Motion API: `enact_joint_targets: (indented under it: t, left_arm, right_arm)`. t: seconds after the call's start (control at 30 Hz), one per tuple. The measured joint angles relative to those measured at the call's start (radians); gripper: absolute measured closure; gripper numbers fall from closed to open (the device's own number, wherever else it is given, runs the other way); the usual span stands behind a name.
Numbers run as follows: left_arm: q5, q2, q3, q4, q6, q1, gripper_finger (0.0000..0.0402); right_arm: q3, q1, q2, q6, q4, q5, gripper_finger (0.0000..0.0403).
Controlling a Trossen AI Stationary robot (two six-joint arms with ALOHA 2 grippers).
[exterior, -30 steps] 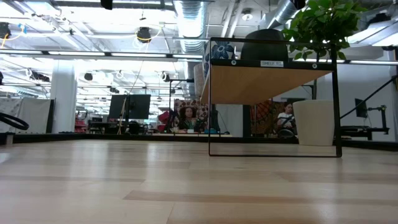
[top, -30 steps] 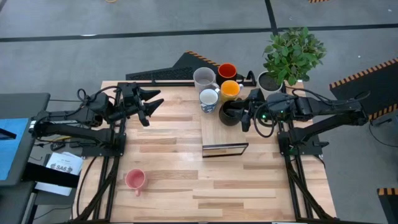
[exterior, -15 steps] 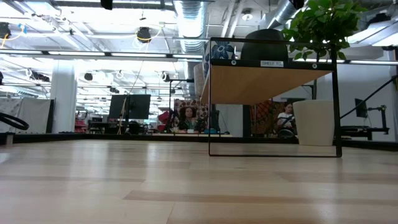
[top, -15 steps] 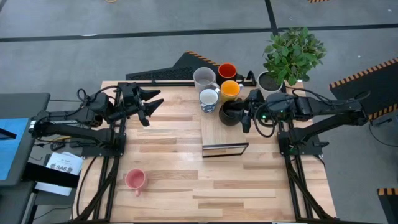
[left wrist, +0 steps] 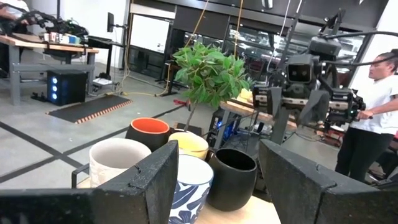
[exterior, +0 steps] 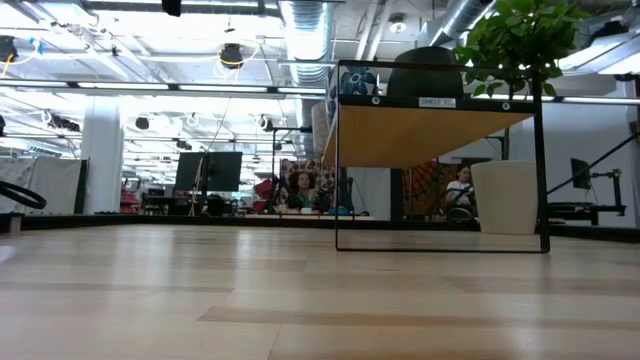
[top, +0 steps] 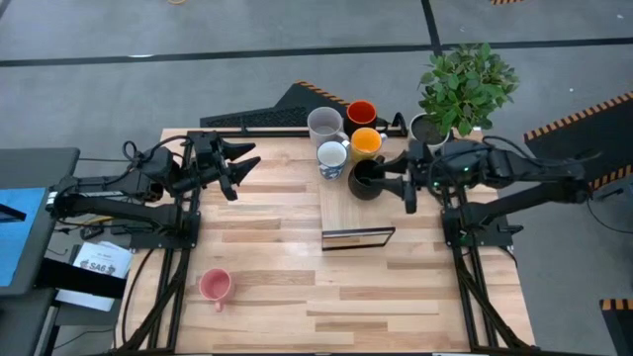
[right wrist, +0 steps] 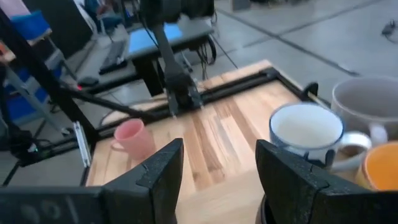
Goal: Place coffee mugs
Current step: Put the pink mug on the shelf
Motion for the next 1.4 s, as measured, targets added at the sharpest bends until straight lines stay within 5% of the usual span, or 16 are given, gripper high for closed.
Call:
enact_joint_targets:
  t: [0.3,0.8,0.97,1.13,1.3,1.4]
  left_arm:
    - [0.0,0.0,0.0,0.0,0.0,0.0,0.0195]
    - [0.001,0.0,0.0,0.0,-0.01,0.0,0.0195]
    - [0.132,0.02,0.043,-0.018,-0.059,-0.011,0.0195]
    - [0.238,0.095,0.233,-0.469,-0.098,-0.089,0.0195]
    - [0.304,0.22,0.419,-1.033,-0.322,-0.195,0.0195]
    - [0.364,0.276,0.442,-1.191,-0.431,-0.267,0.0195]
  right_arm:
    - [-0.178,-0.068,-0.095,-0.015,0.221,-0.063,0.0177]
    - [-0.19,-0.12,-0.117,-0.005,0.34,-0.13,0.0177]
    - [-0.19,-0.12,-0.117,-0.004,0.338,-0.13,0.0177]
    - [-0.191,-0.12,-0.117,0.008,0.311,-0.13,0.0177]
    - [-0.191,-0.119,-0.116,0.025,0.257,-0.13,0.0177]
    - [-0.191,-0.119,-0.116,0.025,0.241,-0.13,0.0177]
